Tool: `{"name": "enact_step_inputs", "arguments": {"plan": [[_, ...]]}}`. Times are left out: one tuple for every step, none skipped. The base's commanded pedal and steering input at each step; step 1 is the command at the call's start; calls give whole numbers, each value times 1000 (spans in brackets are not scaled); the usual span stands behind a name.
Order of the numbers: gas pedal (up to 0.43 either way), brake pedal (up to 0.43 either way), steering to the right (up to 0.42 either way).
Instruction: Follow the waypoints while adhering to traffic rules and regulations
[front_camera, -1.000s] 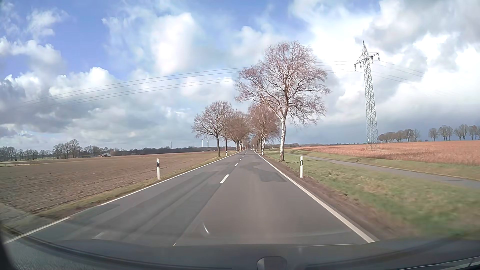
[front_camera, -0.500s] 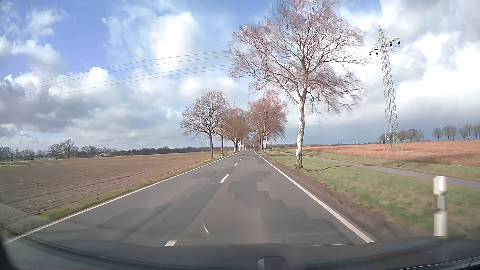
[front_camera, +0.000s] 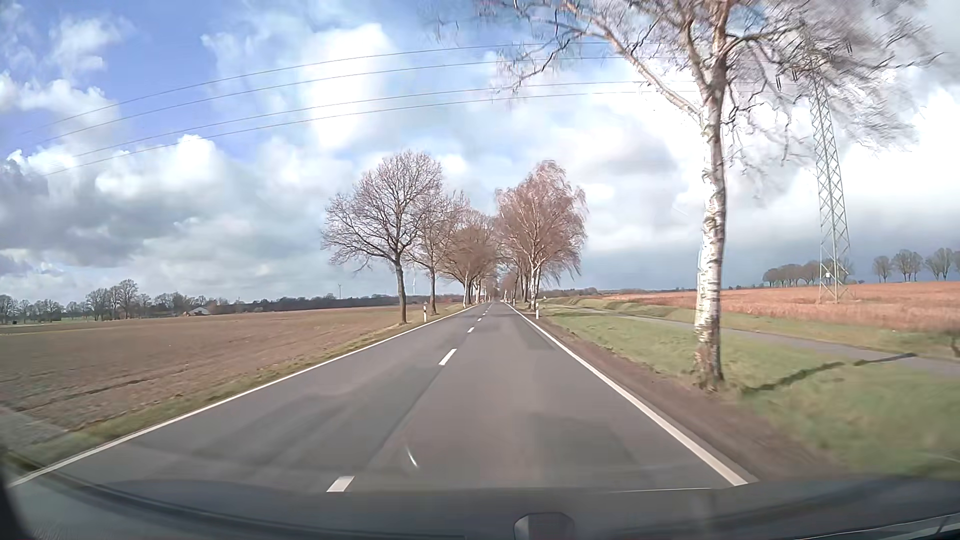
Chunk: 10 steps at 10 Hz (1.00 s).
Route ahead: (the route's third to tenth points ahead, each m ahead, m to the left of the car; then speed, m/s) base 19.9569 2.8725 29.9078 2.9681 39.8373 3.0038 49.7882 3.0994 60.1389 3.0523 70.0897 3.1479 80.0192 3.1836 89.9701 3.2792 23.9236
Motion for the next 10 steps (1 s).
{"name": "enact_step_inputs", "arguments": {"plan": [[287,0,-3],[287,0,-3],[299,0,-3],[299,0,-3],[299,0,-3],[299,0,-3],[299,0,-3],[299,0,-3],[299,0,-4],[311,0,-4]]}}
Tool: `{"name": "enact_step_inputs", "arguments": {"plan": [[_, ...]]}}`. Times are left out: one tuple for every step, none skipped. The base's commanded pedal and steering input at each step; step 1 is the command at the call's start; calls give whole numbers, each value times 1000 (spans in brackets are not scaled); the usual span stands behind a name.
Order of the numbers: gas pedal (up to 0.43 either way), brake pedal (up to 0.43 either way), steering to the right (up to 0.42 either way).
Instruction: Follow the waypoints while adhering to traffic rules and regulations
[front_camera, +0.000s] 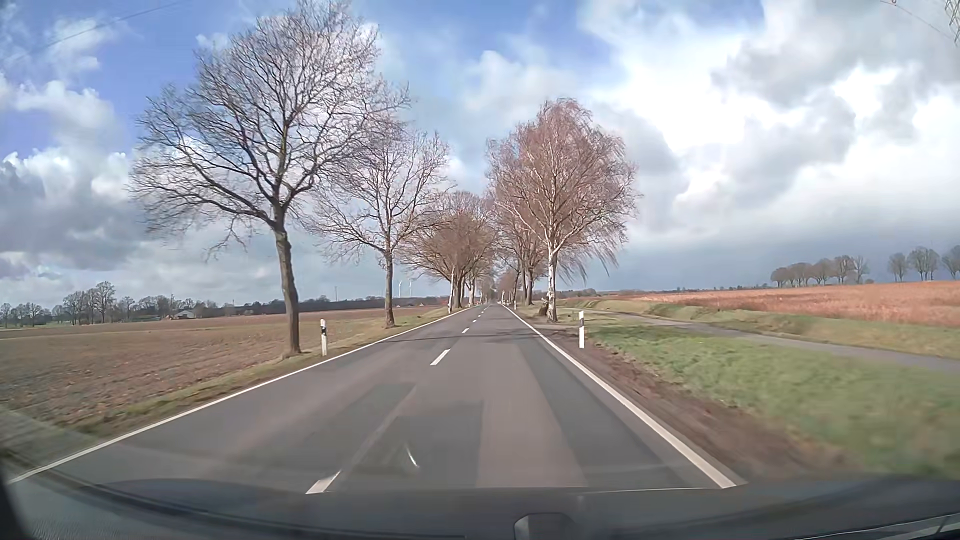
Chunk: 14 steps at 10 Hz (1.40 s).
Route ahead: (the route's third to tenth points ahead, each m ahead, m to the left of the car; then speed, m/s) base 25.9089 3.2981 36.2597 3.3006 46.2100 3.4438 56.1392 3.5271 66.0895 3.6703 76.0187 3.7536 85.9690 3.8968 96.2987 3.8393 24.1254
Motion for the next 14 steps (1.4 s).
{"name": "enact_step_inputs", "arguments": {"plan": [[311,0,-4],[311,0,-4],[311,0,-4],[311,0,-4],[311,0,-5],[311,0,-5],[311,0,-6],[311,0,-6],[311,0,-6],[311,0,-6],[311,0,-6],[311,0,-6],[311,0,-6],[311,0,-5]]}}
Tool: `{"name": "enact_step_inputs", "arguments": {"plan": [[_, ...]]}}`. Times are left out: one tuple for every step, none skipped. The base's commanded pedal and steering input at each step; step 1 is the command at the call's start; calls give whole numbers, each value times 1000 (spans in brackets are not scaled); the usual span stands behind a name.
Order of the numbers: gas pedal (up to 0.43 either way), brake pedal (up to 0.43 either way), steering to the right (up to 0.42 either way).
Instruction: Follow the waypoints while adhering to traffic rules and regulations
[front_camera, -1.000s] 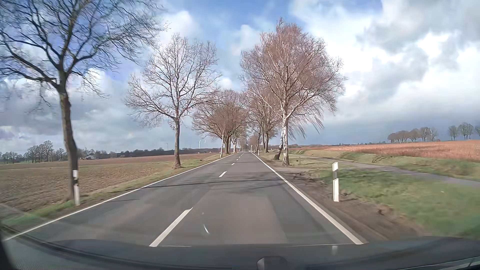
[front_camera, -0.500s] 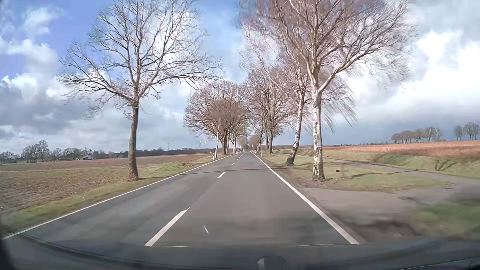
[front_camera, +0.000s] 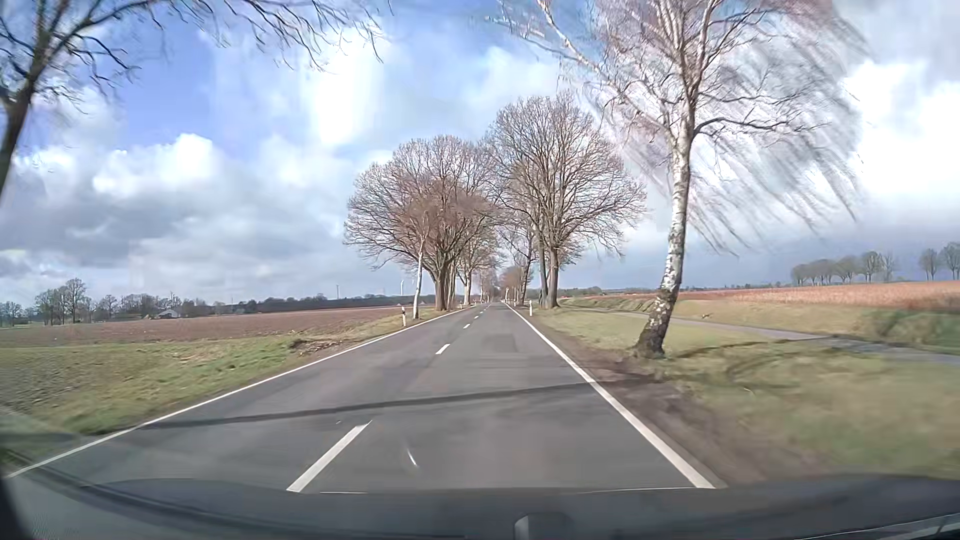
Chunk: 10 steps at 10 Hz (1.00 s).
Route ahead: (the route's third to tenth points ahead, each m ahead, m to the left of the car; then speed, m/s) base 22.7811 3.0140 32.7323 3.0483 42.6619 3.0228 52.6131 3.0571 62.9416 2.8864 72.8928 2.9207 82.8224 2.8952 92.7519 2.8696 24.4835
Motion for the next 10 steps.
{"name": "enact_step_inputs", "arguments": {"plan": [[299,0,-5],[299,0,-4],[287,0,-4],[287,0,-4],[287,0,-4],[287,0,-3],[280,0,-3],[260,0,-3],[260,0,-3],[260,0,-3]]}}
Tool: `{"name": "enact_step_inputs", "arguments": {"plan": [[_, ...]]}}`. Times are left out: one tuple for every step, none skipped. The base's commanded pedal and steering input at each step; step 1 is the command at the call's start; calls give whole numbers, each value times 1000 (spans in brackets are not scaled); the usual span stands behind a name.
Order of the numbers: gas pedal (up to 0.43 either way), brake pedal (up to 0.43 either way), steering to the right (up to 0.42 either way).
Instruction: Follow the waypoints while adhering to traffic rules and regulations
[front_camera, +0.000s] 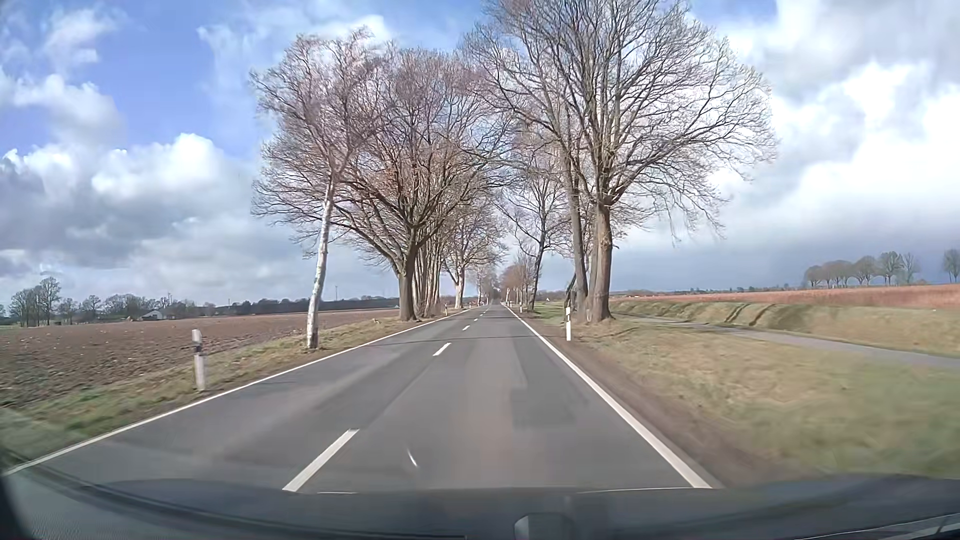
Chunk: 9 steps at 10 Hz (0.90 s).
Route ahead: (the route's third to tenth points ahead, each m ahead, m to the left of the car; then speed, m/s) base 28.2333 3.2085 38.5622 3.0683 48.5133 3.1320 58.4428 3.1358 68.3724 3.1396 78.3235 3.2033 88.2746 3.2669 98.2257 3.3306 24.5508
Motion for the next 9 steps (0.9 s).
{"name": "enact_step_inputs", "arguments": {"plan": [[260,0,-4],[260,0,-4],[260,0,-3],[260,0,-3],[260,0,-3],[260,0,-3],[260,0,-3],[260,0,-3],[260,0,-3]]}}
